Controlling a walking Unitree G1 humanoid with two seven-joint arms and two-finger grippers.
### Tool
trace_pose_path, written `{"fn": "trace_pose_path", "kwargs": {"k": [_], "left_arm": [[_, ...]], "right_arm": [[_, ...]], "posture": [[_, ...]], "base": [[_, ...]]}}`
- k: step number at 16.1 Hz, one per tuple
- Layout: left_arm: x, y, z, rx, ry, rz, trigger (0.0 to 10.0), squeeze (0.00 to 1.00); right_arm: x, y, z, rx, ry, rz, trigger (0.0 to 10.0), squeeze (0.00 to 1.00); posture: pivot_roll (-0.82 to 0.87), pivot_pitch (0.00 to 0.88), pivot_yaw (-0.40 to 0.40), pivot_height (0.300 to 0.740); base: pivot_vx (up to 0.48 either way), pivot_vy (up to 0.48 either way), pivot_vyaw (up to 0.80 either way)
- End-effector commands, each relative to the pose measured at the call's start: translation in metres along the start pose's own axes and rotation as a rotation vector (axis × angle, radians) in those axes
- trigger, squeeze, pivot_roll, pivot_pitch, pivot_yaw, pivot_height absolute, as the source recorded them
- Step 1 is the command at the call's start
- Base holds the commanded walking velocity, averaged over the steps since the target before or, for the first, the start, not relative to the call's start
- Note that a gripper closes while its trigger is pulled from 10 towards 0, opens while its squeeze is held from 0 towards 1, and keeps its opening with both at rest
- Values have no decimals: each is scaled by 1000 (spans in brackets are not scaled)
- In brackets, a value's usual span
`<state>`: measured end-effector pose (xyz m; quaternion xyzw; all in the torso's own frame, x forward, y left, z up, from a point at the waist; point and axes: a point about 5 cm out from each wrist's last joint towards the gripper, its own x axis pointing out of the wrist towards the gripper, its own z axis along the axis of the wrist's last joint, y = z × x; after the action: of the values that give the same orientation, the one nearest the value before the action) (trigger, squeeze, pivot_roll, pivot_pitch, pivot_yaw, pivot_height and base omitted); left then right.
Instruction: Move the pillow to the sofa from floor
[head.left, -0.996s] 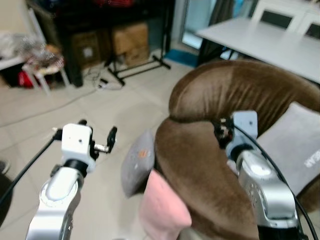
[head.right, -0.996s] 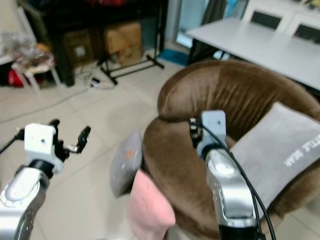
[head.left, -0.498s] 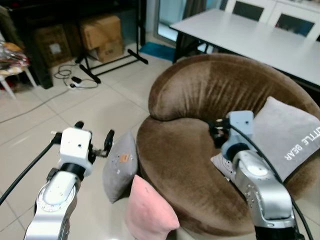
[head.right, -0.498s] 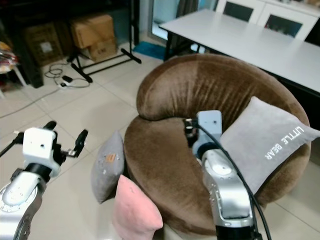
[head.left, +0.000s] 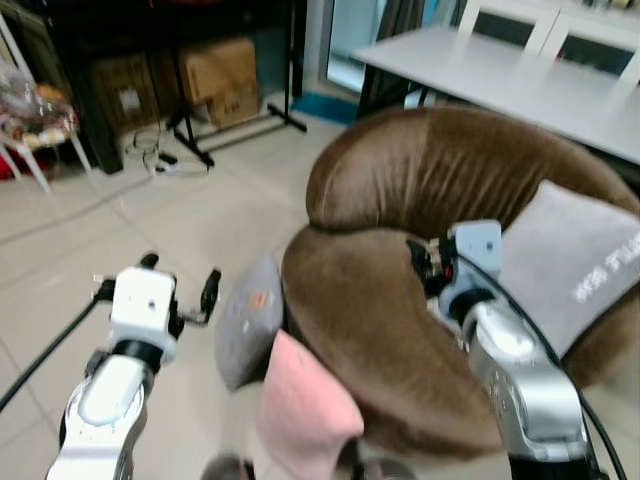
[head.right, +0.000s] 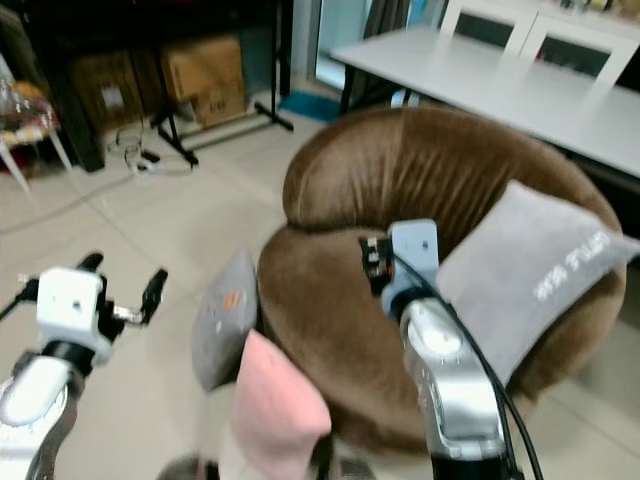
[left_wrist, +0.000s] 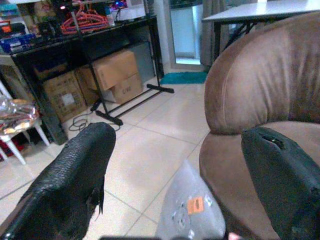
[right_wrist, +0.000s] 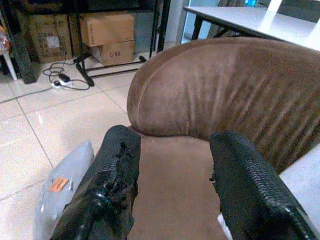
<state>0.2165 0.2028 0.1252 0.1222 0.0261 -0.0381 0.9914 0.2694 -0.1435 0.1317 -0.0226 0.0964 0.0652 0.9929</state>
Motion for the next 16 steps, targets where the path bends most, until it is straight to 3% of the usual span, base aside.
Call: {"fn": "trace_pose_path", "kwargs": {"k": [1,4,9,10,11,16], "left_arm": [[-1,-2,0,9,1,-7,10000,0],[-2,-1,1,4,-2,5,10000,0],[-4,-3,-2,-47,21,20,10000,0],[-5,-4,-3,-70,29,13,10000,706],[-5,-4,-3,-79,31,9,10000,1000],[-3,-2,-3,-62,15,26,10000,1000]], "right_arm": [[-1,-2,-1,-3,5,-2,10000,0],[0,1,-1,-9,4,6,10000,0],[1,-1,-1,-22,10,11,10000,0],[1,0,-2,-19,11,22,10000,0],[1,0,-2,-11,17,30,10000,1000],[2,-1,-3,-27,31,48,10000,1000]], "posture": [[3,0,-73,633],[8,0,-78,604],[9,0,-93,604],[9,0,-93,604],[7,0,-95,604],[-4,0,-103,604]], "base": [[0,0,0],[0,0,0],[0,0,0],[0,0,0],[0,0,0],[0,0,0]]}}
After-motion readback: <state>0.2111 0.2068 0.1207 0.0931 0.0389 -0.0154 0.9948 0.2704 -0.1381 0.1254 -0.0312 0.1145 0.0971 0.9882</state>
